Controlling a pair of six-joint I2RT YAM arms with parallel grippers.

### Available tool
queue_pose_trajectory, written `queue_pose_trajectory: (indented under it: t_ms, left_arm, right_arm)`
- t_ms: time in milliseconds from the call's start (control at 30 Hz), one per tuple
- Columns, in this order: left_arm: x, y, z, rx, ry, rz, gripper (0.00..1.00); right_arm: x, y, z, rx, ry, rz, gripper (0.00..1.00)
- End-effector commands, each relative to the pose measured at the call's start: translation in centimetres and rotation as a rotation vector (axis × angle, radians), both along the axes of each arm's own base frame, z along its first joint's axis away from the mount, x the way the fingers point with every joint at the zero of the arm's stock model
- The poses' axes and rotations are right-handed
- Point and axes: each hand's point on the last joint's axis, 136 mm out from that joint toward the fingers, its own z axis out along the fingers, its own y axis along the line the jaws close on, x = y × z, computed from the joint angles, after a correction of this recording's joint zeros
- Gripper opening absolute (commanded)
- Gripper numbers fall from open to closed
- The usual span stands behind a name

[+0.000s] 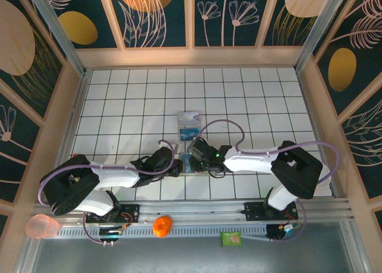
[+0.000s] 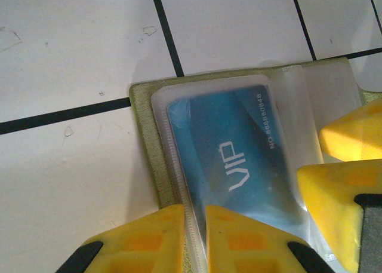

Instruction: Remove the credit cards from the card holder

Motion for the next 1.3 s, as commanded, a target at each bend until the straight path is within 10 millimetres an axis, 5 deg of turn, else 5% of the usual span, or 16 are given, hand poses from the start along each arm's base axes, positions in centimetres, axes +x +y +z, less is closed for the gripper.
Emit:
queue_pose_trajectory:
  t_ms: [0, 433, 767, 1267]
  left_arm:
    - [-1.6, 2.1, -2.7, 0.095, 0.077, 0.000, 0.16]
    - [-1.6, 1.9, -2.7, 0.094, 0.079, -0.003, 0.16]
    - [-1.7, 2.2, -2.8, 0.094, 0.081, 0.002, 0.14]
    - [-1.8, 2.5, -2.8, 0.096, 0.085, 0.013, 0.15]
  right_arm:
    - [0.2, 0.3, 0.0, -0.025, -0.014, 0.011, 0.42]
    - [-0.7, 0.4, -1.5, -0.042, 0.014, 0.038, 0.44]
    - [-1.6, -3.2, -4.8, -0.185, 0.068, -0.036, 0.44]
    - [-1.0, -6.9, -3.0, -0.266, -0.013, -0.142, 0.44]
